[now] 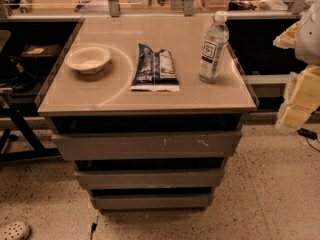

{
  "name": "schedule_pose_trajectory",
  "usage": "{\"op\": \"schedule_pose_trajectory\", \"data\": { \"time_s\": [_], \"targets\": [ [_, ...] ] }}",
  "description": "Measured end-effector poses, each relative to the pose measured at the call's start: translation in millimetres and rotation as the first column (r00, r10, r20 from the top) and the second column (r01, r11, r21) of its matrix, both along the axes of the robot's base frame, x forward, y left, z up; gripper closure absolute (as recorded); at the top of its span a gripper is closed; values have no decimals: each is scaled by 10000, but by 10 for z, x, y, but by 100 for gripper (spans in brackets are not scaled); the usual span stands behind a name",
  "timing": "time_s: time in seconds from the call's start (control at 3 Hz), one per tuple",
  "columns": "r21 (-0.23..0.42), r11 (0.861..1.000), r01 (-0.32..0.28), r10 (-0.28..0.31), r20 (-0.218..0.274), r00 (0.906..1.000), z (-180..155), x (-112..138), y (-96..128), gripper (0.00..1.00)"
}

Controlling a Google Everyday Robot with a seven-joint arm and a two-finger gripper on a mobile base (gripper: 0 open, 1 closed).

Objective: Open bottom drawer

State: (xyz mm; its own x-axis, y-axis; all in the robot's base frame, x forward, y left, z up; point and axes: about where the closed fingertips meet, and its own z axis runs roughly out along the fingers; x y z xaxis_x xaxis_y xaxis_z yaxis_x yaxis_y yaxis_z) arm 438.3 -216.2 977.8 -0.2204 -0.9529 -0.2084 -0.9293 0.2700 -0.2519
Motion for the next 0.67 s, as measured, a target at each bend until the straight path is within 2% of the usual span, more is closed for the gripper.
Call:
{"op": "schedule_pose_trajectory", "data": {
  "time_s": [0.33,0.67],
  "targets": [
    [0,10000,0,0,0,10000,0,0,0,0],
    [375,9993,26,-12,-393,9992,-260,-170,90,0]
  ]
}}
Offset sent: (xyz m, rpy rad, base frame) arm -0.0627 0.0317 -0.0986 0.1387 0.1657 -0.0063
